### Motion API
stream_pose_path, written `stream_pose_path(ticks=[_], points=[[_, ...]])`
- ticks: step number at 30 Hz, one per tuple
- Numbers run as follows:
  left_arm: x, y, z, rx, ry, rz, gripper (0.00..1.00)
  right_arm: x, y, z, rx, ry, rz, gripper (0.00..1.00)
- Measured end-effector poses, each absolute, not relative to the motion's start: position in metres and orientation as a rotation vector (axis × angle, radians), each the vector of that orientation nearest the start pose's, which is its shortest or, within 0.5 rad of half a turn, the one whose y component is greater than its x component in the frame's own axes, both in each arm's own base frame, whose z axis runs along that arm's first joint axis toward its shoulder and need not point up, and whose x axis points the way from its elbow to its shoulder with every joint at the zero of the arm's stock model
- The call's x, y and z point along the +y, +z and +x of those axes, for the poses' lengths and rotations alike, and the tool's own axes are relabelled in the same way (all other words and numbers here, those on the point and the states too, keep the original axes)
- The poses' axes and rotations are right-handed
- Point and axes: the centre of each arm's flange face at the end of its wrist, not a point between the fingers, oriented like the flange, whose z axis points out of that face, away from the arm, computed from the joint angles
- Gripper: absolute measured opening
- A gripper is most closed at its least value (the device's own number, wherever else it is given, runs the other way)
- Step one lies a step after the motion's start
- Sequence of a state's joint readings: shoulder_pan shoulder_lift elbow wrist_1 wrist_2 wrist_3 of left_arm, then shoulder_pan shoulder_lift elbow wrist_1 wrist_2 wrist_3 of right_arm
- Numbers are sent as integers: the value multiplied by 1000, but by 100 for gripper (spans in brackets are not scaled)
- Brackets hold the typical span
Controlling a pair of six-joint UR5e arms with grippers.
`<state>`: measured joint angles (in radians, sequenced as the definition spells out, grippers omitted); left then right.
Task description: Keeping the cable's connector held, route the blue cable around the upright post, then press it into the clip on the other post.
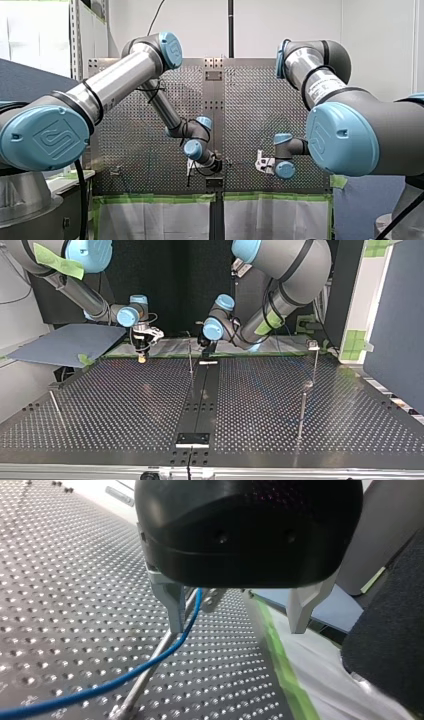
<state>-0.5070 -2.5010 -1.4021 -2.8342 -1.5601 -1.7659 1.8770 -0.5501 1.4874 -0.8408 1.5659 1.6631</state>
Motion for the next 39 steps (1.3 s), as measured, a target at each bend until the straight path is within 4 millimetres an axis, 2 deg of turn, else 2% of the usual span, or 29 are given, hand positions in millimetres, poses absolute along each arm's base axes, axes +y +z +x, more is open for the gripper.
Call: stream_pose_path(ticks=[12, 21, 31, 39], points=[[-446, 13, 513, 2021, -449, 345, 99, -614, -40, 331, -1191, 1437, 1476, 0], [-443, 30, 511, 1992, -466, 326, 99, -615, -40, 329, -1192, 1437, 1474, 0], [-443, 18, 489, 1998, -486, 352, 99, -615, -40, 329, -1193, 1435, 1475, 0], [-452, 17, 482, 1964, -501, 370, 99, -615, -41, 328, -1194, 1434, 1475, 0]])
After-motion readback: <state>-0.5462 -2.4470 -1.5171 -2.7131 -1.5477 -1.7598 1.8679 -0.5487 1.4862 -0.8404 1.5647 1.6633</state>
